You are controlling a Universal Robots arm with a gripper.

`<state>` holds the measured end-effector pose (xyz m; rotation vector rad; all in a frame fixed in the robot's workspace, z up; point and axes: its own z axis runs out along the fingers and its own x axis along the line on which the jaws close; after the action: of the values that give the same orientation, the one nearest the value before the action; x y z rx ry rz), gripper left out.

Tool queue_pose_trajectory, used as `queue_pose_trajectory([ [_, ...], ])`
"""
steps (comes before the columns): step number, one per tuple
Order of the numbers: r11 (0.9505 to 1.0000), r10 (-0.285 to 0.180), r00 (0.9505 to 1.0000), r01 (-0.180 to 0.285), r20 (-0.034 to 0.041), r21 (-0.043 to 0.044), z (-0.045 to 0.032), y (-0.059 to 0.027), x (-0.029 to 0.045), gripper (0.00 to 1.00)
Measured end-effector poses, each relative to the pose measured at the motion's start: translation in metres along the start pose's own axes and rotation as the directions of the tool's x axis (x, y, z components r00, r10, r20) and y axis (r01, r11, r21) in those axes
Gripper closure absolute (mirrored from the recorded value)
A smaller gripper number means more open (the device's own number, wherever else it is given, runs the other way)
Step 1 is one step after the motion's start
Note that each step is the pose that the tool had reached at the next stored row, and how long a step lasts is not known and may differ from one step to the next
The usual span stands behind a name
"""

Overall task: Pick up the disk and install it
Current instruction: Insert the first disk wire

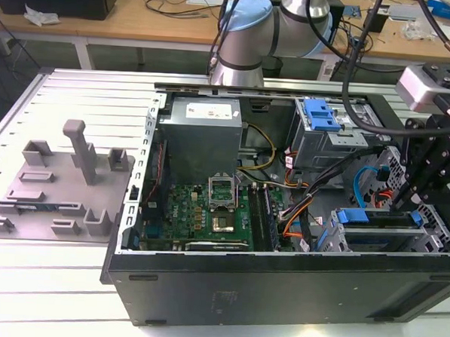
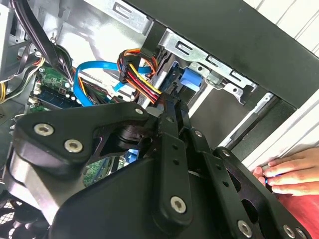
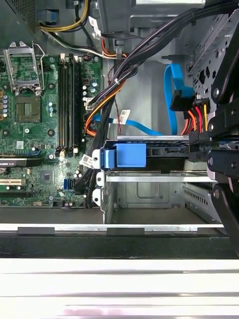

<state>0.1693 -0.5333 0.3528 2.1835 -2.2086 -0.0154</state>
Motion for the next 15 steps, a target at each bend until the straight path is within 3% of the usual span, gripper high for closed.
queue_pose_trajectory([
  [15,1.0,0.0,1.0,0.0,0.0023,0.0011,0.0046,-0.0002,0.0004,0.84],
])
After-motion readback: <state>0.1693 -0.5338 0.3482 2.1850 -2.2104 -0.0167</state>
